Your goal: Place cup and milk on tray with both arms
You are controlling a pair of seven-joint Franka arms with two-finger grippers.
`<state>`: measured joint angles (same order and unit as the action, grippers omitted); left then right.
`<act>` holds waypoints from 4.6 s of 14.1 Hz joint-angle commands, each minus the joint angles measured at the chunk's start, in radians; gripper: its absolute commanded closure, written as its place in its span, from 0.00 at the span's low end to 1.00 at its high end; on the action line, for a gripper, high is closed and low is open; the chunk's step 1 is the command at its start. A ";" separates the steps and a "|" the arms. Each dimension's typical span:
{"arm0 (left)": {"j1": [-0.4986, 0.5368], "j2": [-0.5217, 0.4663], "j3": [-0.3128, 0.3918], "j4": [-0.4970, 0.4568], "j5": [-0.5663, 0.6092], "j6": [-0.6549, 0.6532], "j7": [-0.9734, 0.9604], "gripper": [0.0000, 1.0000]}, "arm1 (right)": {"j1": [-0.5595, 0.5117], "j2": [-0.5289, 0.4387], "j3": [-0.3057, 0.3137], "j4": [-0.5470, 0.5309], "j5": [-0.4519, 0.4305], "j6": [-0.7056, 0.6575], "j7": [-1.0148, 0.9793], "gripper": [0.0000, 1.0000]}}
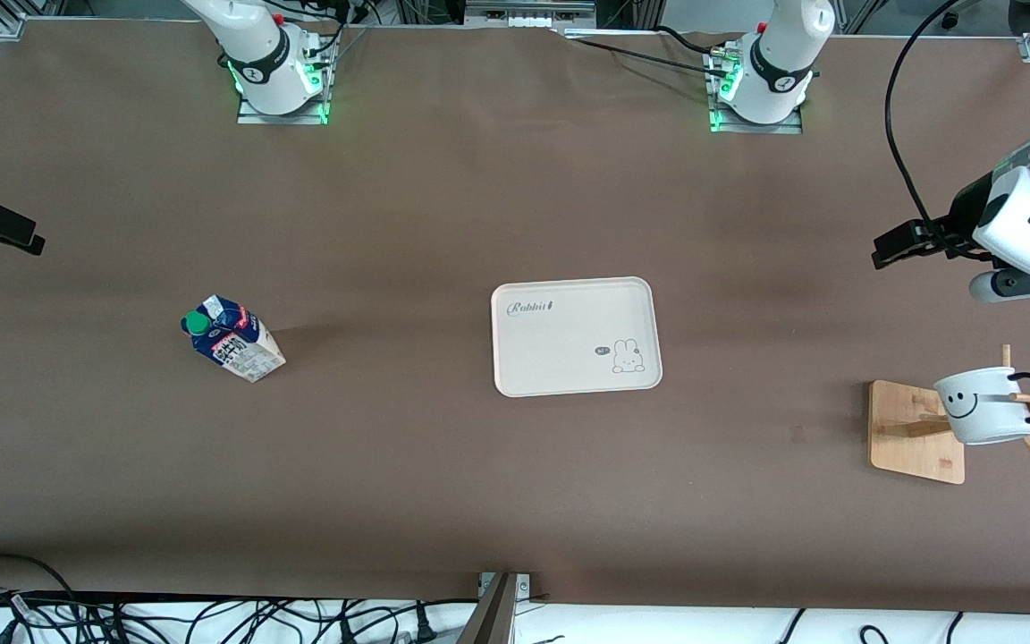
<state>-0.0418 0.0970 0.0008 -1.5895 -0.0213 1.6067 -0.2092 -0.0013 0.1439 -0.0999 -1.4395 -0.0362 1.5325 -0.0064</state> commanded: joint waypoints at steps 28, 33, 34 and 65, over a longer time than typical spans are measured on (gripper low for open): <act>0.000 -0.006 0.001 0.008 0.003 -0.001 -0.006 0.00 | 0.035 0.275 0.005 -0.015 0.185 0.074 0.446 0.00; 0.000 -0.005 0.002 0.008 0.003 -0.001 -0.006 0.00 | 0.020 0.304 0.003 -0.022 0.205 0.081 0.652 0.00; 0.000 -0.002 0.002 0.008 0.003 -0.001 -0.006 0.00 | 0.026 0.313 0.003 -0.022 0.205 0.086 0.655 0.00; 0.000 0.001 0.007 0.008 0.004 0.001 -0.006 0.00 | 0.040 0.395 0.000 -0.044 0.259 0.103 0.660 0.00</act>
<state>-0.0396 0.0978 0.0057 -1.5893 -0.0213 1.6067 -0.2096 0.0444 0.5517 -0.1034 -1.4728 0.2050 1.6471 0.6617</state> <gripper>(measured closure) 0.000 0.000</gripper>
